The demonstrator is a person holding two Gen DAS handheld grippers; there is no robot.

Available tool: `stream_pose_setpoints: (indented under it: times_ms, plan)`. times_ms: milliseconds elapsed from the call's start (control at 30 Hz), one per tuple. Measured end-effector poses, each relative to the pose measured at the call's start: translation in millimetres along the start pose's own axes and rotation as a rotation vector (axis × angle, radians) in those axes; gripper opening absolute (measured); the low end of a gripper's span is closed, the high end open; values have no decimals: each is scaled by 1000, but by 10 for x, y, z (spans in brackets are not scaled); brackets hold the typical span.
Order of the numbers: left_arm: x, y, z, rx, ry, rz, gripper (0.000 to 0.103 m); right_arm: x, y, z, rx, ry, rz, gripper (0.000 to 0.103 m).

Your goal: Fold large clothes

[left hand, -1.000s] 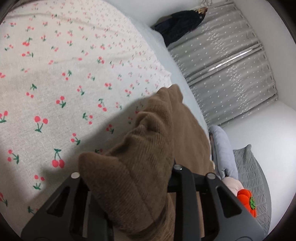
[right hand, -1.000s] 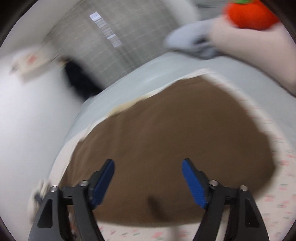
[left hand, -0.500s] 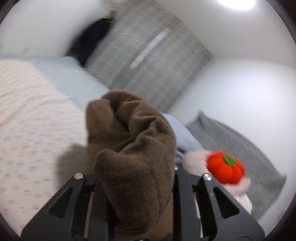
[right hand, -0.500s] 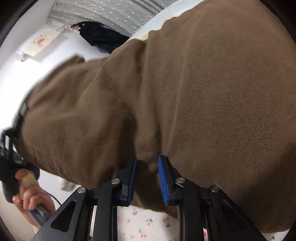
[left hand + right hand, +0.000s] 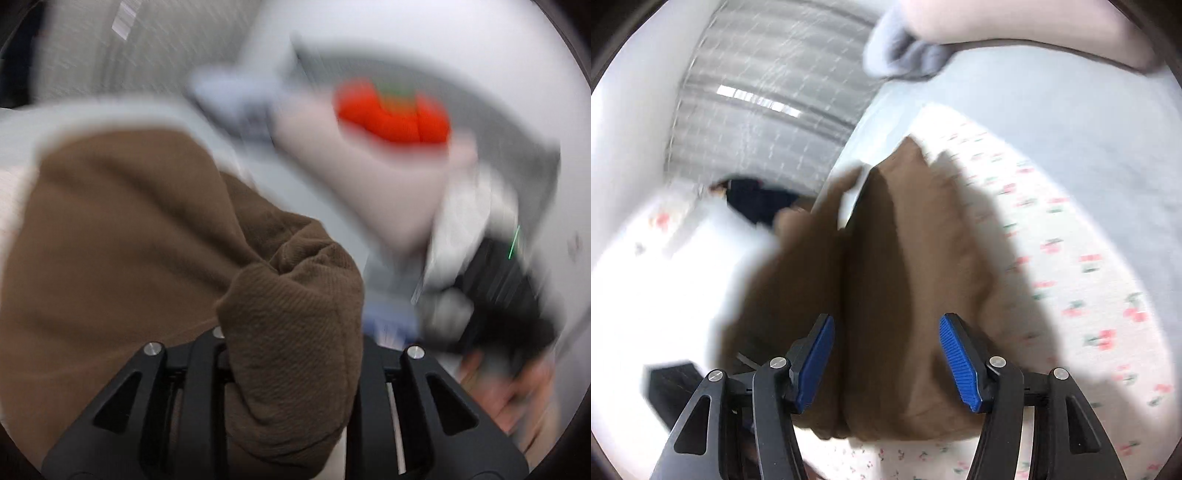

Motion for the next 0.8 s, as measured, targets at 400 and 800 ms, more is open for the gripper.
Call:
stream_pose_setpoints:
  times_ms: [400,800]
  plan:
    - [-262,677,-145,30,-138,-142,67,100,-33,144,-28,-42,87,68]
    - [1167,1496,-180,-120,166,110,86,443,-522,34,170,141,4,84]
Point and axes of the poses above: each gripper's, at about its wrist camera, not at the fingertips, and y roughly against the way its jaws point, x to its left, z to its top, the point moved 6 cm from there along -y, roughly the way its jaws point, and after that the axes turned 3 degrees about -x, right-handed, at the moved point
